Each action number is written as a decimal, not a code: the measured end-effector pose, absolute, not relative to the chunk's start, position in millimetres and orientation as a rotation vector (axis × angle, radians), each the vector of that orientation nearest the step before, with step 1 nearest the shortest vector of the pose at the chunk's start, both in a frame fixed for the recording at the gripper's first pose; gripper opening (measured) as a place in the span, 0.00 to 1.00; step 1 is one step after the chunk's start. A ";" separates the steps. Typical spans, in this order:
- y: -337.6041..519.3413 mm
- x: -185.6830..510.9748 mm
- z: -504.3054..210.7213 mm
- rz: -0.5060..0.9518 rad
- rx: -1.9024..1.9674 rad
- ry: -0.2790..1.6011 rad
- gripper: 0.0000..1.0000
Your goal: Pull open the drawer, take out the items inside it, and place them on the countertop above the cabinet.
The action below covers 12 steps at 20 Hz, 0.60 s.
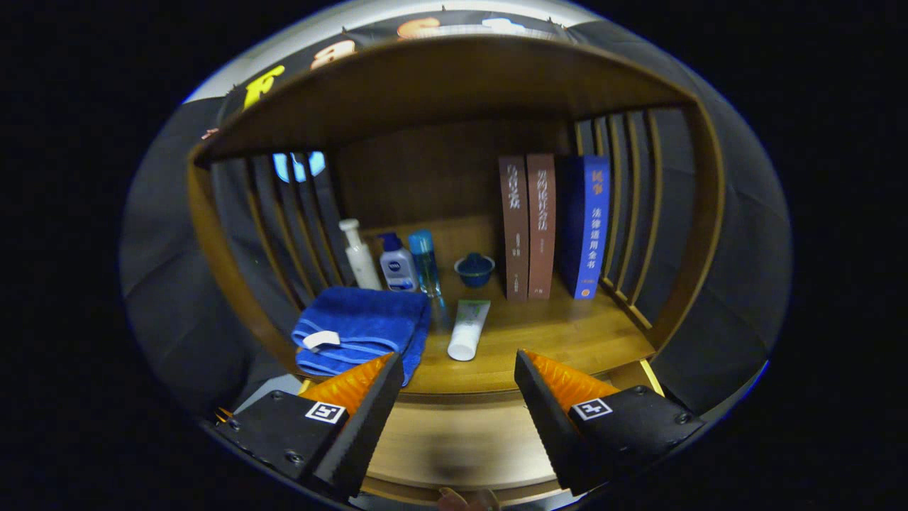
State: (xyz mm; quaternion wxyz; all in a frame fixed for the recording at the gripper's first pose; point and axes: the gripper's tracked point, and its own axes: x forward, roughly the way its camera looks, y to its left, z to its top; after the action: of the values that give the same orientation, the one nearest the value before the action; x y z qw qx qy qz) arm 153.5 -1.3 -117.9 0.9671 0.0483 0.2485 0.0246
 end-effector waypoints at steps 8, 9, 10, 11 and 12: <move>-3.9 17.6 -112.6 0.061 0.097 0.231 0.99; -4.7 6.2 -118.5 0.054 0.100 0.214 0.99; -7.5 -3.1 -127.7 0.047 0.098 0.201 0.99; -9.6 -10.8 -137.7 0.042 0.094 0.193 0.99; -12.4 -16.4 -152.1 0.032 0.084 0.196 0.99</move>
State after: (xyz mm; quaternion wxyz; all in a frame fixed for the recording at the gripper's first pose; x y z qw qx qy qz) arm -16.4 -12.4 -152.1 0.9942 0.0418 0.0976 0.0161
